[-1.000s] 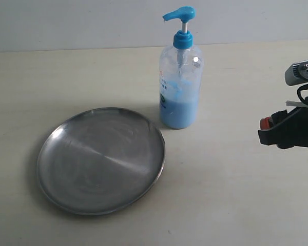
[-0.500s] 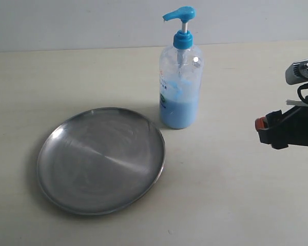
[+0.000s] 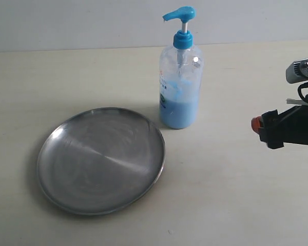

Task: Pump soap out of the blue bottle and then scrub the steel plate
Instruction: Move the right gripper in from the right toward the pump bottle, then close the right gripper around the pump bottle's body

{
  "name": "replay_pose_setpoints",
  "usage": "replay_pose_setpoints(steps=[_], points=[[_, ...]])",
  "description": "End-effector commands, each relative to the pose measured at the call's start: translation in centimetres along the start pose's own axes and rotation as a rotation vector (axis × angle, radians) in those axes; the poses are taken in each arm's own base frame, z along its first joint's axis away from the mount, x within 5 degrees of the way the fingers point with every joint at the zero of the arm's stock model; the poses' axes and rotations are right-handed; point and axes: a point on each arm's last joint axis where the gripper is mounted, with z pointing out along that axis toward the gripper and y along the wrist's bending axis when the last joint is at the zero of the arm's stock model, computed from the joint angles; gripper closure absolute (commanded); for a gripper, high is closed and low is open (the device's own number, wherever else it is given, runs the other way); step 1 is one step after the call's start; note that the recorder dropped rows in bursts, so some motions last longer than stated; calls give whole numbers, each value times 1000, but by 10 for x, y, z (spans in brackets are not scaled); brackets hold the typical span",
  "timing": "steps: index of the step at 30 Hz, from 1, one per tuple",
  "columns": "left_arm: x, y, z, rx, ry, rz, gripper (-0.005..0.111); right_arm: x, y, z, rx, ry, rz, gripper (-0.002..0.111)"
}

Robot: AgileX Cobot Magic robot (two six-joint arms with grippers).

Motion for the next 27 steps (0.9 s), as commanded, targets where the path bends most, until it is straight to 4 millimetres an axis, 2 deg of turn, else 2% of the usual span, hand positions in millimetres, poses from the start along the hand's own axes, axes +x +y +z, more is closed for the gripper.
replay_pose_setpoints(steps=[1, 8, 15, 21, 27], points=[[0, 0, 0, 0, -10, -2, 107, -4, 2, 0, -4, -19, -6, 17], [0, 0, 0, 0, -10, -2, 107, -6, 20, 0, -60, -48, -45, 17], [0, 0, 0, 0, -10, -2, 107, -23, 40, -3, -97, -253, -119, 17], [0, 0, 0, 0, -10, -2, 107, -25, 43, 22, -69, -334, -96, 18], [0, 0, 0, 0, -10, -2, 107, -24, 52, 46, -134, -445, -99, 18]])
